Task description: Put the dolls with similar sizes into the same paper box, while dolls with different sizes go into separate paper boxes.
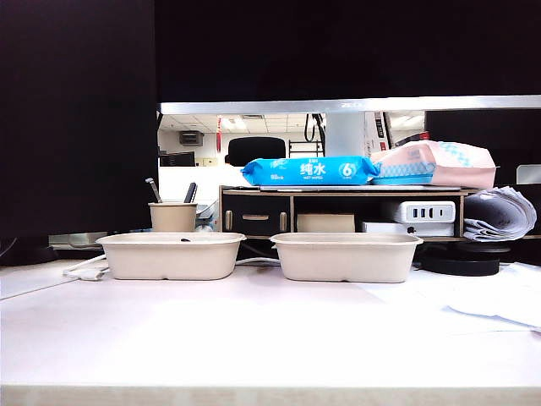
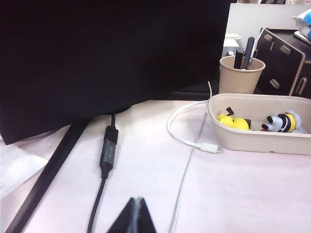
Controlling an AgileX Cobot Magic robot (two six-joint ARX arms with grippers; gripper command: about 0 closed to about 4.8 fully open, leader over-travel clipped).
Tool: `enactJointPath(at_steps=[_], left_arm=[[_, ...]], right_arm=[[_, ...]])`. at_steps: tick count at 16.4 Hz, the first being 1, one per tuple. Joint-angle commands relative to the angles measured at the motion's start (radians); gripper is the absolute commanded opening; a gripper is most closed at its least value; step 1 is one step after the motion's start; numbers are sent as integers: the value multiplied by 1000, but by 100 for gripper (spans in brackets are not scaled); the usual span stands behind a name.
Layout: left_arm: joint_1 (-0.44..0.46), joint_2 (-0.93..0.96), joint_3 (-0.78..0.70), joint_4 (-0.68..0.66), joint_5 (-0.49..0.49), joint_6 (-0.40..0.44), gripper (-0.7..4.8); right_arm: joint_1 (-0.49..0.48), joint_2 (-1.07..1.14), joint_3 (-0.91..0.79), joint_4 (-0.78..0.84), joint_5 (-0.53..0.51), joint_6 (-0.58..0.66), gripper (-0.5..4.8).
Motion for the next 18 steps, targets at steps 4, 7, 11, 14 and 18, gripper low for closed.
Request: enactJointPath(at_steps=[4, 7, 11, 14, 18], left_arm=[[2, 0, 1, 13, 6, 1, -5], [2, 0, 1, 13, 6, 1, -5], [2, 0, 1, 13, 6, 1, -5], [2, 0, 1, 13, 3, 1, -5], [2, 0, 1, 13, 6, 1, -5]], right_arm=[[2, -265, -22, -314, 0, -3, -5], [2, -384, -23, -358, -4, -3, -5], [-200, -532, -24, -354, 19, -215, -5], [-421, -567, -99, -225, 23, -155, -5], [-578, -603, -432, 81, -108, -136, -5]])
